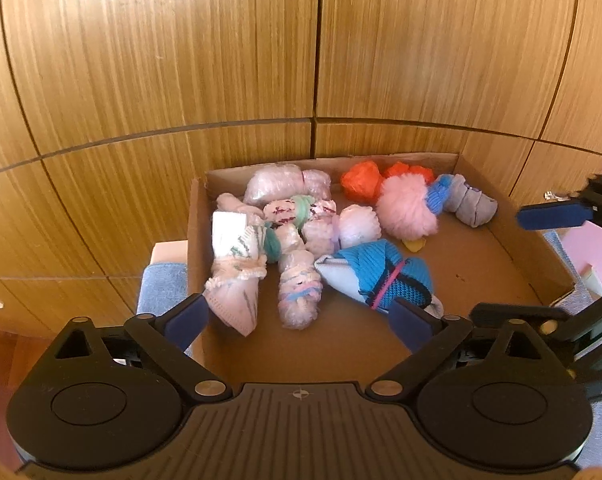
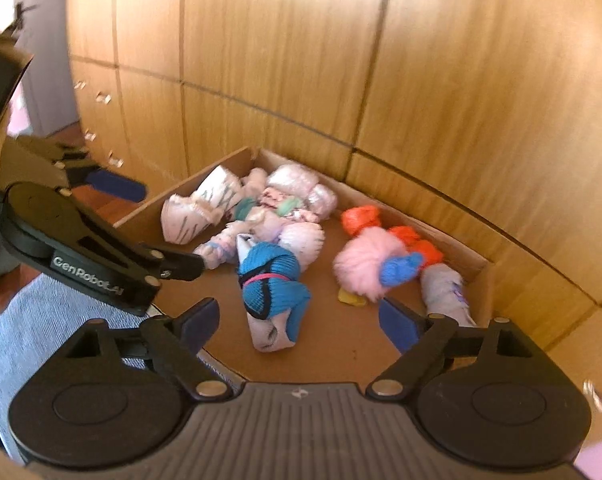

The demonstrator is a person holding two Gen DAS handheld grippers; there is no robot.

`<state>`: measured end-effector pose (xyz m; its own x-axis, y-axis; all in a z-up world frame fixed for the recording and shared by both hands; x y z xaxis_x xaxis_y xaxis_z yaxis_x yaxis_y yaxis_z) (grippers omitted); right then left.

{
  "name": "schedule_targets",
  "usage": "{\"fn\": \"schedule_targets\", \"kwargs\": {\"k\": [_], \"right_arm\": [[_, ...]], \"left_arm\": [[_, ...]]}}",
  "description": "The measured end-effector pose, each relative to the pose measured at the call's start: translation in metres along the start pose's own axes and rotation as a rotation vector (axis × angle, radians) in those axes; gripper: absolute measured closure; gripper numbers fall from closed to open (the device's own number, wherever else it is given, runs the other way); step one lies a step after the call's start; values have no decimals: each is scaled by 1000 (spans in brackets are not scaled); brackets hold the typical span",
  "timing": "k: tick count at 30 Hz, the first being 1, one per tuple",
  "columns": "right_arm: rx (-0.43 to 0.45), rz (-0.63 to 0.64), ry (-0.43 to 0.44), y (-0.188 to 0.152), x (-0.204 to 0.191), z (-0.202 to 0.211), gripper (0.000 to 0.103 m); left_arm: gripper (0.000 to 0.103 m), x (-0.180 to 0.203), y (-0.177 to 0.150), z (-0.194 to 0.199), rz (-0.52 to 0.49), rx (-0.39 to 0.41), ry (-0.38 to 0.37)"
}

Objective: Organize objects
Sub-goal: 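Withdraw both open tools from the box back over the pile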

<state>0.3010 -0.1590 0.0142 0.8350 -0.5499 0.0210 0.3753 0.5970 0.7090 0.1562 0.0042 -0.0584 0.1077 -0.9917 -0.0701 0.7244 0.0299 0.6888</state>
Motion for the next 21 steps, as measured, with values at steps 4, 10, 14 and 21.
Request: {"fn": "schedule_targets", "kwargs": {"k": [4,10,14,21], "right_arm": [[31,-66,-39,-15,6,17,8],[50,-167,-122,-47,10,42,3],[77,-245,-161,-72,6,58,1],[120,-323,-189,-106,-6,77,1]], "left_arm": [[2,-4,-6,11,18,12,2],[2,-6,-24,29,45,23,-9],[1,3,-46,48,40,53,-27],[1,41,-101,73,-82,142,-54]]}}
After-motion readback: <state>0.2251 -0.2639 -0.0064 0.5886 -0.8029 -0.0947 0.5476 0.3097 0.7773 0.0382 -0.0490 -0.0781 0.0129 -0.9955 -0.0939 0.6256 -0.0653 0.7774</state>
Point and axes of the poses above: each gripper's, at about its wrist camera, not at the fingertips, and z roughly against the way its jaws point, x to its right, y to its top, the point moved 6 cm from there along -z, roughly the way its jaws point, and after that the axes turned 6 degrees about y, right-handed, at the moved point
